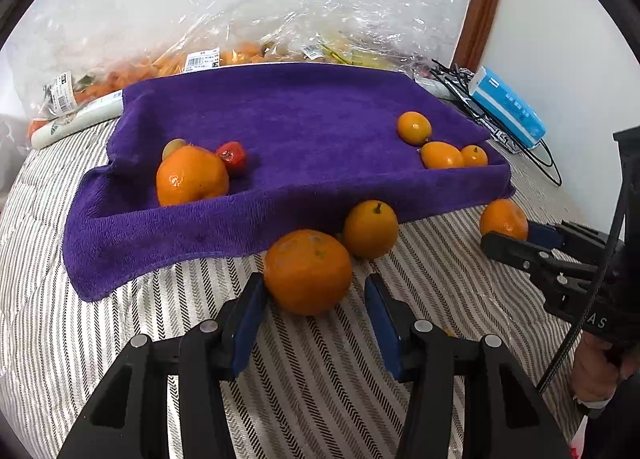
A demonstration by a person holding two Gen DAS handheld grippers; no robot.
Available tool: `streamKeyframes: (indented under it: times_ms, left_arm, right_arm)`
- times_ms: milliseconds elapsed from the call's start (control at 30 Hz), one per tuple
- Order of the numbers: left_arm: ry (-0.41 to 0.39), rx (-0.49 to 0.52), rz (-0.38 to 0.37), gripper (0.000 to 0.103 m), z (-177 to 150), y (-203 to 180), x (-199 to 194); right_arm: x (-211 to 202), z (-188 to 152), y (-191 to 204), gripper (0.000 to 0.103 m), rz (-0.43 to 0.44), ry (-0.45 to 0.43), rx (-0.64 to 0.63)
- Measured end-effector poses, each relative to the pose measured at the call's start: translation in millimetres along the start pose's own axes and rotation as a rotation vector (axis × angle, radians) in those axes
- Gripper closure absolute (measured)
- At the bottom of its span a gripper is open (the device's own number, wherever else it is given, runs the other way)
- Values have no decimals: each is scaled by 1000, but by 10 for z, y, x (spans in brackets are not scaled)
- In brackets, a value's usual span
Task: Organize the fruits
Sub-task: 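Close the left tool on a large orange while right holds its orange, then carry both held oranges over the purple towel with both tools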
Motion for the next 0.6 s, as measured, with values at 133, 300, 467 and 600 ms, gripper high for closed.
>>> streamKeyframes:
  times_ms: [133,300,467,600]
  left_arm:
    - [-1,-22,-19,62,1,35,-9]
    - [0,-31,-30,63,-15,38,-21]
    - [-4,-58,-56,63,-20,68,-54]
    - [-21,-106,-98,63,-30,143,-136]
  right_arm:
    - [-2,-2,-1,62,-3,0,0]
    - [-9,4,-19,62,-7,-1,4]
    - [-9,5,-25,62,-4,-3,9]
    - [-47,14,-13,62,-6,-11,8]
Point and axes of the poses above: each gripper's, at about its wrist camera, not at the fingertips, and x roughly the way its jaws point, y to its left, z to its top, the point moved 5 cm from there along x, roughly the way its jaws point, and after that the axes turned 1 degree about -y, right-handed, at the moved point
